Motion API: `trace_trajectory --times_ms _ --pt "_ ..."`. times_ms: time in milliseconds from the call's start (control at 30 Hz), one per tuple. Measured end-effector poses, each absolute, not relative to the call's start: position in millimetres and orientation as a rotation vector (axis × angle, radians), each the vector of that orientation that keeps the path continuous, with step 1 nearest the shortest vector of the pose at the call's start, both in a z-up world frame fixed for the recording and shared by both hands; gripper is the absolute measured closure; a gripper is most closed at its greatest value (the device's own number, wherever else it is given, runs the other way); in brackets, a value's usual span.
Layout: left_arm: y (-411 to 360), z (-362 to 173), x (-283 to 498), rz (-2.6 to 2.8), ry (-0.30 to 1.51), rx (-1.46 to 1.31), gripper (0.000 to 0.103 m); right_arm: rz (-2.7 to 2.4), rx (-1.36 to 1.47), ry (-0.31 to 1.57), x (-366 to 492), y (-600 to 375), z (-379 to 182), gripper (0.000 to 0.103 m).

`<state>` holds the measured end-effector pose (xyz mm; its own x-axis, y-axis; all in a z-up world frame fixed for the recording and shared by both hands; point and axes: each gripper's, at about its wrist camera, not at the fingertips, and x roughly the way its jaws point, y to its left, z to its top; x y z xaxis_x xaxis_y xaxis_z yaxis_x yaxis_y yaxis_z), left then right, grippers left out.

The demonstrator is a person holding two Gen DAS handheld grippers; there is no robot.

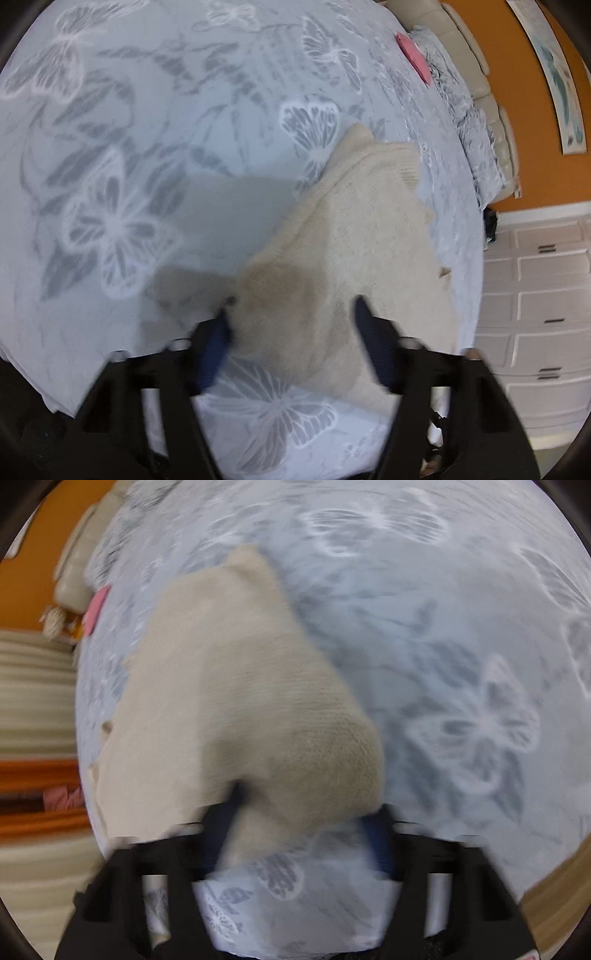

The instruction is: Fold small clothes

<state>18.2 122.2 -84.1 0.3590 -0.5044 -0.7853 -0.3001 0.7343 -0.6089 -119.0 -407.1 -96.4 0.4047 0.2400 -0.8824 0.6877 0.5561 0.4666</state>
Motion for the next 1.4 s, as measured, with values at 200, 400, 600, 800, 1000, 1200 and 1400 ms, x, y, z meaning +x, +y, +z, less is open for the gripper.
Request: trace_trajectory --times_ms 200,400,600,800,1000,1200,1400 --pt "129 -57 5 -0.179 1.118 -0.736 0.088 -0.254 0.855 0.937 -127 -387 -43 0.090" --pt "143 -51 -18 -0.150 1.184 -0.673 0.090 -0.296 0.801 1.072 -143 -399 -56 0.091" --pt "144 -59 -16 -0.029 1.257 -0.598 0.093 -0.306 0.827 1.186 -134 -399 -80 0.090" --pt "141 -59 -19 -0.029 1.264 -0.563 0.093 -0.321 0.752 1.120 -130 -394 -63 0.090" --pt "142 -30 -34 -0.043 1.131 -0.546 0.055 -0.404 0.692 1.169 -140 -400 -55 0.056" --pt "120 8 -3 -0.096 1.034 -0.419 0.033 -0.370 0.574 1.072 -118 -421 -12 0.037" --pt "61 7 82 -0.118 1.049 -0.219 0.018 -0.309 0.506 1.070 -48 -432 -13 0.031"
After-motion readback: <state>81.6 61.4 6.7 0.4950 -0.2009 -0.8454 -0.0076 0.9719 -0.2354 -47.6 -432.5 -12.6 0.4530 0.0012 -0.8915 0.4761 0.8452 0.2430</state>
